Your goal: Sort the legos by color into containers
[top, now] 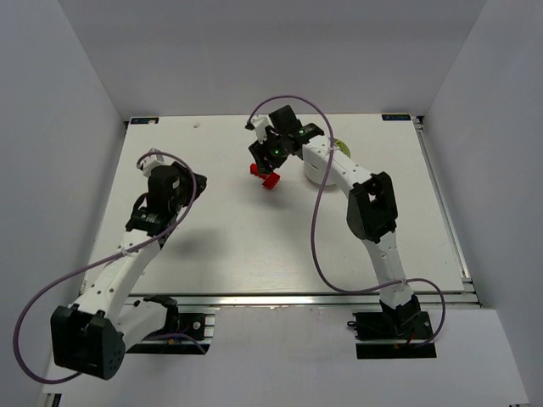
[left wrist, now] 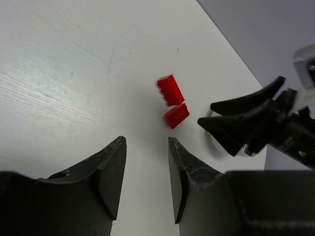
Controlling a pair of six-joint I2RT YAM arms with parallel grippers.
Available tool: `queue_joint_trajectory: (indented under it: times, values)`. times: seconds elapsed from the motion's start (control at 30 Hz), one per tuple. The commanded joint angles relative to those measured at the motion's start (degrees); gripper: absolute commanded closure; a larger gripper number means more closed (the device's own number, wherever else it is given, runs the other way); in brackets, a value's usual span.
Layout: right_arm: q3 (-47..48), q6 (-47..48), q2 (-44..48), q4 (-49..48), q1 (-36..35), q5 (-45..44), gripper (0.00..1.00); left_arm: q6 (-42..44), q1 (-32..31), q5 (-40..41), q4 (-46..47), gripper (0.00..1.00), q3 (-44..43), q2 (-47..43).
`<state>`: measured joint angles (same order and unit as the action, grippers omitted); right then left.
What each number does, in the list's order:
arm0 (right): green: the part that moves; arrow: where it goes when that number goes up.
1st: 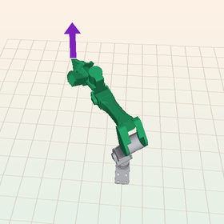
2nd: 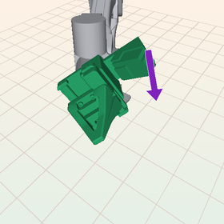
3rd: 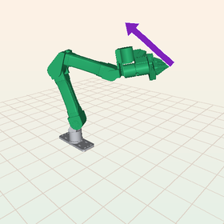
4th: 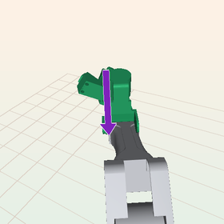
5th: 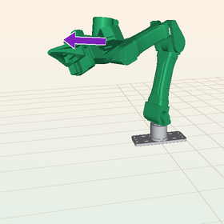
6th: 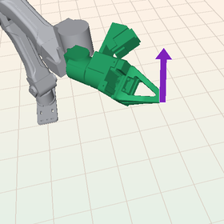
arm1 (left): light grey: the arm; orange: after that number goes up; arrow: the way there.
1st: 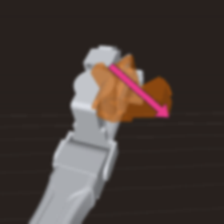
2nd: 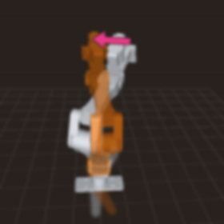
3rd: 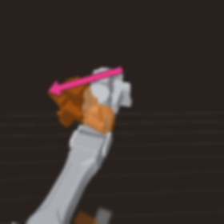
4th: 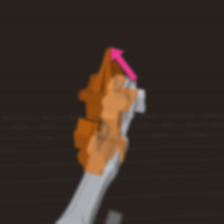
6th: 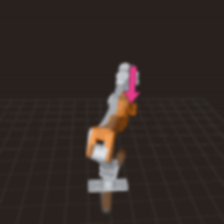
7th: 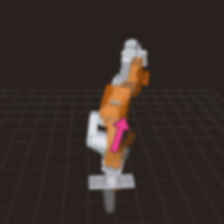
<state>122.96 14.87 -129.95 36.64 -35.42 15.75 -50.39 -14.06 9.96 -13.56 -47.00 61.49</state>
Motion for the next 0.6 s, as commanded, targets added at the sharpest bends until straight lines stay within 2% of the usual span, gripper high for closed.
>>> queue_joint_trajectory:
  times: [0.0,0.2,0.57]
  values:
    - [2.5,-2.3,-2.8,1.1,1.0,-0.2,0.42,-0.1,-0.2,1.4,-4.3,0.50,3.1,-5.6]
    - [2.0,-0.7,-5.7,-4.5,0.4,1.3,0.43,-1.6,-0.2,3.3,-6.1,0.45,6.7,-13.1]
    - [2.6,0.8,-9.2,-12.6,-1.1,-4.3,0.40,-2.0,-0.2,4.5,-9.5,0.42,7.5,-15.9]
